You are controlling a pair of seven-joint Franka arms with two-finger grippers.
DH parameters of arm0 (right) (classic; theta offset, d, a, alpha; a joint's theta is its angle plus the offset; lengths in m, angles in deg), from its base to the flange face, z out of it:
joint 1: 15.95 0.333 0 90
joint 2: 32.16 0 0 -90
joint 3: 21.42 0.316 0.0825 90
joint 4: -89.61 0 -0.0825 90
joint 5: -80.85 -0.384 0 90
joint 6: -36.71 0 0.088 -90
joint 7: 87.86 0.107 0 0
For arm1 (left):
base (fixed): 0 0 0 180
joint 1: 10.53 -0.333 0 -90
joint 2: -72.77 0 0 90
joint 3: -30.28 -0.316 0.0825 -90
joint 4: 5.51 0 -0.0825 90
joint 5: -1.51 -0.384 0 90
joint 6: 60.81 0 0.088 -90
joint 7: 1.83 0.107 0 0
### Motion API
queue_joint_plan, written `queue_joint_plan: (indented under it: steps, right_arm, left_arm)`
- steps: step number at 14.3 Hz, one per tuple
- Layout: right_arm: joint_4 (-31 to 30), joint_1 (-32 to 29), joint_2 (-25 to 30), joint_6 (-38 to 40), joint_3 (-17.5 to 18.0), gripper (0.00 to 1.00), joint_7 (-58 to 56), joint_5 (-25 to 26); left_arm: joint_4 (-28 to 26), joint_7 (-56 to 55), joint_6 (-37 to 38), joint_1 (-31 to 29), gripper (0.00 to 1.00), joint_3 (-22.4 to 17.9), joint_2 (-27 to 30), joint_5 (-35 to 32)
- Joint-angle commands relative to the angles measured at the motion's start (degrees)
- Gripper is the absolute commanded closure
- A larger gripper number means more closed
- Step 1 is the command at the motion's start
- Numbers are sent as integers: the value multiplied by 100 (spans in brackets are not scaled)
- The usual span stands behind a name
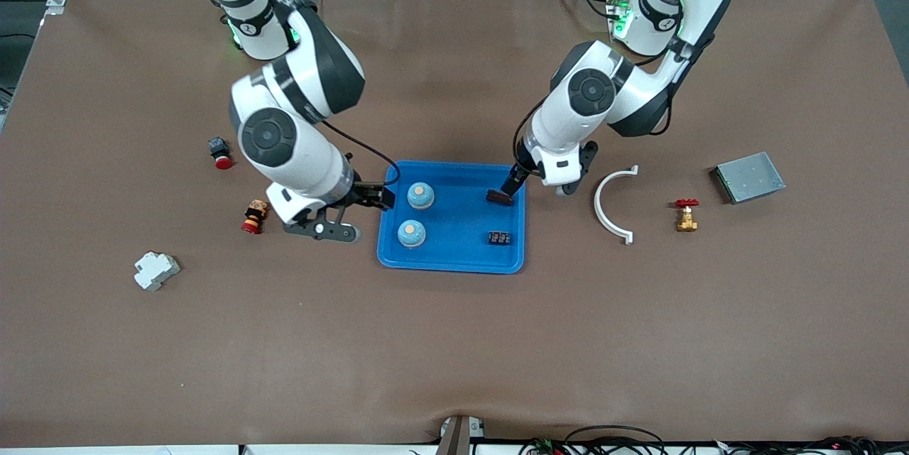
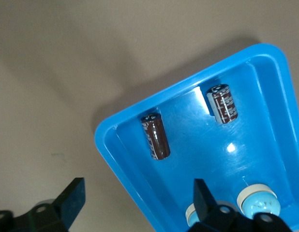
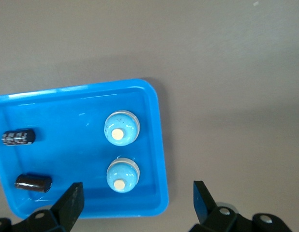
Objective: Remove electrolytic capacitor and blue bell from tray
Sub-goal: 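Grasp the capacitor with the left gripper while the right gripper grasps a bell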
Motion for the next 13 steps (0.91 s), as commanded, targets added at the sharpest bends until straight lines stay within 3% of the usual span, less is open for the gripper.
queue_joint_plan:
  steps: [1, 5, 13]
  right_arm:
    - [-11, 201, -323, -320, -56, 0, 20, -57]
    - [-11, 315, -675, -541, -56, 0, -33, -48]
    - [-55, 693, -1010, -761, -56, 0, 28, -48]
  left_arm:
    - [512, -714, -14, 123, 8, -5, -557, -449]
    - [776, -2023, -14, 237, 10, -14, -1006, -1425]
    - [1146, -3263, -14, 483, 28, -40, -1666, -2357]
